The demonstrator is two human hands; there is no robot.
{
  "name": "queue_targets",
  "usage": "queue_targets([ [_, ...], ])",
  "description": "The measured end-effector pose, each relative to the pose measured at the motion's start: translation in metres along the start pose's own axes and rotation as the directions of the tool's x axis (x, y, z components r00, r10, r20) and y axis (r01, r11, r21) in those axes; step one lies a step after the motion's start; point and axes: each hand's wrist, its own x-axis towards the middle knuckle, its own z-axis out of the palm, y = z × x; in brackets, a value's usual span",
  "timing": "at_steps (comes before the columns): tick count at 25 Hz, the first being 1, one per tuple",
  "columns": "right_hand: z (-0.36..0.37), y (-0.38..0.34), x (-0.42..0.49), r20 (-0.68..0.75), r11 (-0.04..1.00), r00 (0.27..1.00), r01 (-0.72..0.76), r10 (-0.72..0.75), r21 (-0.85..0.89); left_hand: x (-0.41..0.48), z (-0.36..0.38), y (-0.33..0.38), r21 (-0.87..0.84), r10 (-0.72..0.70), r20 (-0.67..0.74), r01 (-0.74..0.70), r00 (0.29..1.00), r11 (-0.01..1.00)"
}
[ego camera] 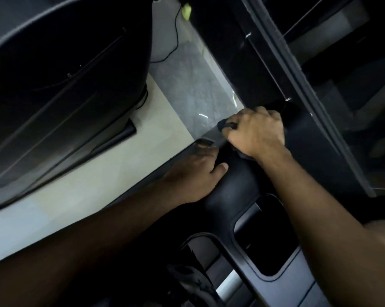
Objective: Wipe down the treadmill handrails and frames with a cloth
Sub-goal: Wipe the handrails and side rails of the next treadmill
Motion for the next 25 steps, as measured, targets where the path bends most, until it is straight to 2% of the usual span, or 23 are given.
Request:
queue_targets([
  [1, -0.001, 0.007, 0.003, -0.015, 0.999, 1.000, -0.021, 0.022, 0.033, 0.003, 0.001, 0.002, -0.006, 0.007, -0.008, -0.007, 1.000, 1.000],
  [3, -0.015, 0.032, 0.018, 0.039, 0.951, 0.961, -0.275, 0.272, 0.140, 0.007, 0.001, 0.011, -0.007, 0.028, -0.004, -0.028, 1.000, 1.000],
  [4, -0.017, 0.038, 0.021, 0.060, 0.925, 0.938, -0.347, 0.341, 0.158, 0.010, 0.001, 0.014, 0.006, 0.043, -0.002, -0.043, 0.999, 0.999],
  [7, 0.000, 0.025, -0.003, -0.039, 0.958, 0.967, -0.243, 0.252, 0.154, 0.016, 0.003, 0.024, 0.038, 0.085, 0.013, -0.085, 0.996, 0.996],
  [8, 0.008, 0.028, -0.011, -0.077, 0.923, 0.945, -0.291, 0.319, 0.250, 0.019, 0.004, 0.026, 0.043, 0.094, 0.019, -0.094, 0.995, 0.995],
  [9, 0.011, 0.036, -0.017, -0.082, 0.842, 0.890, -0.391, 0.449, 0.373, 0.020, 0.005, 0.026, 0.049, 0.099, 0.028, -0.100, 0.995, 0.994],
  [10, 0.013, 0.050, -0.021, -0.042, 0.707, 0.799, -0.505, 0.600, 0.496, 0.020, 0.006, 0.026, 0.053, 0.102, 0.036, -0.104, 0.994, 0.993],
  [12, 0.022, 0.073, -0.036, 0.129, 0.410, 0.595, -0.678, 0.793, 0.610, 0.018, 0.007, 0.026, 0.065, 0.112, 0.046, -0.115, 0.993, 0.991],
  [13, 0.025, 0.076, -0.045, 0.194, 0.345, 0.547, -0.724, 0.814, 0.597, 0.017, 0.007, 0.026, 0.061, 0.115, 0.046, -0.118, 0.992, 0.991],
  [14, 0.028, 0.075, -0.053, 0.223, 0.344, 0.537, -0.754, 0.814, 0.560, 0.017, 0.007, 0.025, 0.054, 0.114, 0.052, -0.116, 0.992, 0.992],
  [15, 0.028, 0.070, -0.060, 0.231, 0.381, 0.559, -0.760, 0.797, 0.526, 0.015, 0.006, 0.025, 0.046, 0.111, 0.058, -0.114, 0.992, 0.992],
  [18, 0.015, 0.056, -0.069, 0.175, 0.556, 0.720, -0.646, 0.672, 0.524, 0.003, -0.001, 0.024, 0.030, 0.088, 0.063, -0.090, 0.994, 0.995],
  [20, 0.003, 0.034, -0.081, 0.098, 0.680, 0.824, -0.521, 0.557, 0.516, -0.008, -0.006, 0.023, 0.029, 0.085, 0.071, -0.087, 0.994, 0.996],
  [22, -0.007, 0.001, -0.103, -0.010, 0.832, 0.926, -0.335, 0.378, 0.442, -0.024, -0.010, 0.023, 0.047, 0.096, 0.077, -0.100, 0.992, 0.994],
  [23, -0.012, -0.013, -0.115, -0.044, 0.864, 0.953, -0.253, 0.301, 0.436, -0.033, -0.013, 0.023, 0.051, 0.111, 0.066, -0.115, 0.992, 0.992],
  [25, -0.024, -0.024, -0.138, -0.062, 0.812, 0.963, -0.185, 0.262, 0.554, -0.049, -0.019, 0.020, 0.022, 0.157, 0.002, -0.157, 0.988, 0.987],
])
